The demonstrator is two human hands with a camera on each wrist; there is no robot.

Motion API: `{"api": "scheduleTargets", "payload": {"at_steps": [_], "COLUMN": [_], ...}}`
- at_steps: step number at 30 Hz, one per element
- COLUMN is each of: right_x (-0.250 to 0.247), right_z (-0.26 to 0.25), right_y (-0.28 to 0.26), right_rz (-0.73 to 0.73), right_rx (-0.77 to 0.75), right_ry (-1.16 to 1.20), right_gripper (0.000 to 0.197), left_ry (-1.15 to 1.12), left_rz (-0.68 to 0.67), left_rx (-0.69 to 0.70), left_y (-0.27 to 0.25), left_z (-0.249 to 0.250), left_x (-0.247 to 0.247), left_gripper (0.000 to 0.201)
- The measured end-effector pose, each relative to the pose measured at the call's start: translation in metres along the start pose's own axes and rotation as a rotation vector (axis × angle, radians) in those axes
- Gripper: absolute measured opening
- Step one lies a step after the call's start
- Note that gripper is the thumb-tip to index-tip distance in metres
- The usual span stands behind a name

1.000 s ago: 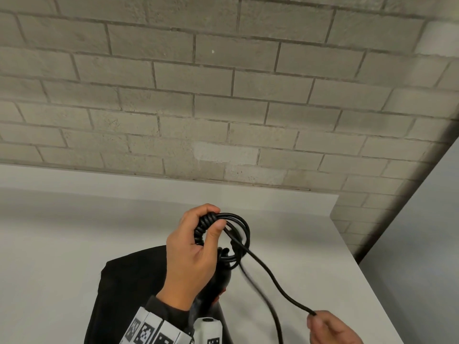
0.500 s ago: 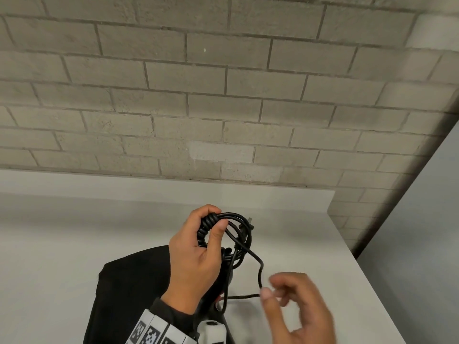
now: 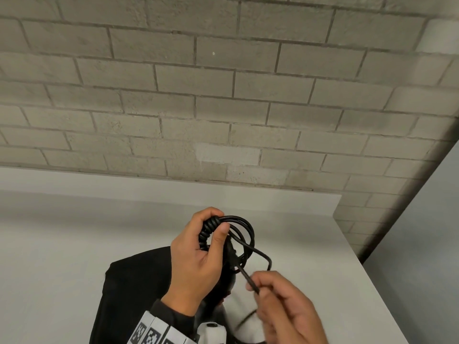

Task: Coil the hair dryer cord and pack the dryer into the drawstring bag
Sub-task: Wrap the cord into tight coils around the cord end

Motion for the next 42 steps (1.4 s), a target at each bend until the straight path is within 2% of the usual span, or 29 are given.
{"api": "scheduleTargets", "payload": {"at_steps": [4,6,9,12,13,15,19,22,24,27,31,36,38,42], "right_x": [-0.04,-0.059,-0.083,-0.097,-0.097,-0.092,-0.062,-0.042,-0.032,-0.025,-0.023,-0.023,-0.022,-0.017], "right_z": [-0.004,0.001,0.026,0.055,0.06,0.058,0.027,0.014,0.007,-0.011,-0.036,-0.069,-0.078,-0.08], "right_y": [-0.009,-0.012,-0.016,-0.017,-0.017,-0.016,-0.004,0.008,0.017,0.026,0.035,0.055,0.064,0.084], "right_rz": [0.163,0.185,0.25,0.254,0.246,0.297,0.395,0.226,0.089,0.103,0.123,0.021,-0.026,-0.107], "right_rx": [-0.172,-0.22,-0.238,-0.186,-0.213,-0.266,-0.352,-0.293,-0.28,-0.418,-0.609,-0.709,-0.702,-0.581], "right_ry": [-0.169,-0.265,-0.567,-0.848,-0.889,-0.843,-0.693,-0.663,-0.651,-0.649,-0.739,-0.726,-0.66,-0.425], "right_gripper": [0.053,0.055,0.044,0.016,0.021,0.03,0.036,0.051,0.041,0.01,0.012,0.011,0.008,0.005], "left_ry": [-0.012,-0.021,-0.039,-0.051,-0.056,-0.058,-0.055,-0.052,-0.06,-0.065,-0.071,-0.072,-0.086,-0.139], "left_rz": [0.003,0.022,0.012,-0.002,-0.004,-0.015,-0.04,-0.053,-0.056,-0.057,-0.054,-0.108,-0.128,-0.147], "left_rx": [-0.025,-0.036,-0.034,-0.041,-0.042,-0.04,-0.028,-0.02,-0.018,-0.01,0.001,0.054,0.072,0.093], "left_y": [0.001,0.002,0.003,0.001,0.001,0.0,-0.002,-0.004,-0.004,-0.003,-0.002,-0.002,-0.001,0.001], "left_z": [-0.003,-0.005,-0.005,-0.004,-0.004,-0.004,0.0,0.001,0.001,0.001,0.003,0.007,0.009,0.013], "left_x": [-0.004,-0.007,-0.008,-0.005,-0.003,-0.001,0.004,0.005,0.005,0.004,0.0,-0.001,0.0,0.0], "left_gripper": [0.019,0.02,0.02,0.022,0.023,0.024,0.022,0.023,0.023,0.022,0.024,0.044,0.044,0.036]}}
Point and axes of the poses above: each hand's wrist, its own y-axis towards the middle knuckle, its own x-axis out of the palm, z = x × y, the point moved 3 cm from there along y, towards the middle knuckle, and after that the axes turned 4 degrees about -z, right-handed, at the moved point
